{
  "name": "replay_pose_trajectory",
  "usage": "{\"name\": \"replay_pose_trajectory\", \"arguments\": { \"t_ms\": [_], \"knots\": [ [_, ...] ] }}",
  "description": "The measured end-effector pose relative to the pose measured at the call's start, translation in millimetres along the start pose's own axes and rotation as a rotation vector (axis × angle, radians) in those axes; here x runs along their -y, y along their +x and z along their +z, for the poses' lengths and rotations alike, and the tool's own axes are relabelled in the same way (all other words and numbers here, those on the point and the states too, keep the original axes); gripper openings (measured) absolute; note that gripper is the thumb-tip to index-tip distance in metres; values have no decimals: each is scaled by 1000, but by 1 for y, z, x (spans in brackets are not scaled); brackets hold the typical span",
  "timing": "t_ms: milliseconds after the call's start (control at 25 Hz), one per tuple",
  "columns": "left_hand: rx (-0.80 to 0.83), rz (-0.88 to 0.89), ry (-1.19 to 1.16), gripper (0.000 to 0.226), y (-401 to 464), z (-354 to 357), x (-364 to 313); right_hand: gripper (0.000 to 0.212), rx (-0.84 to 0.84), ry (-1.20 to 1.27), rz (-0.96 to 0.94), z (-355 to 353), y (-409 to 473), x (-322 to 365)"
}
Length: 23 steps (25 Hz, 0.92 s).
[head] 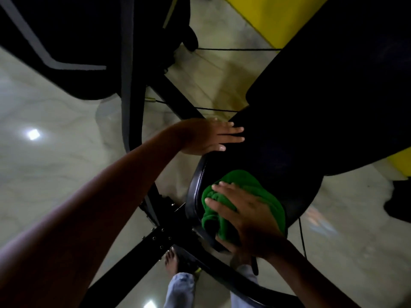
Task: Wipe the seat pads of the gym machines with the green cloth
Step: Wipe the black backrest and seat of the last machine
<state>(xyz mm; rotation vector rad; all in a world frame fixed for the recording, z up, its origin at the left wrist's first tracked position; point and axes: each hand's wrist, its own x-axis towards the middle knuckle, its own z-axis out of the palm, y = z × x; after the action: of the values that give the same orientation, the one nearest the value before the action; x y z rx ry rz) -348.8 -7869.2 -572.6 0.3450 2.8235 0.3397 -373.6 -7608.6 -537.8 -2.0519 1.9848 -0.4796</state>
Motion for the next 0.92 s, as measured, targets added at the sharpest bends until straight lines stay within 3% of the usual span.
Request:
{"name": "replay_pose_trajectory", "arguments": {
  "t_ms": [120, 320, 560, 760, 920],
  "knots": [
    [-73, 136, 37, 58, 1, -1, 14, 63, 108, -67, -62, -1, 30, 10],
    [-100, 222, 14, 56, 7, 3, 28, 44, 154, -62, 163, 10, 85, 41],
    [-71, 186, -22, 61, 8, 3, 25, 46, 366, 21, -152, 6, 65, 39],
    [-54, 177, -74, 60, 8, 4, 22, 47, 349, 68, 152, -1, 112, 18],
    [-8, 130, -38, 58, 6, -3, 16, 41, 392, 40, -78, 1, 81, 41]
  ]
}}
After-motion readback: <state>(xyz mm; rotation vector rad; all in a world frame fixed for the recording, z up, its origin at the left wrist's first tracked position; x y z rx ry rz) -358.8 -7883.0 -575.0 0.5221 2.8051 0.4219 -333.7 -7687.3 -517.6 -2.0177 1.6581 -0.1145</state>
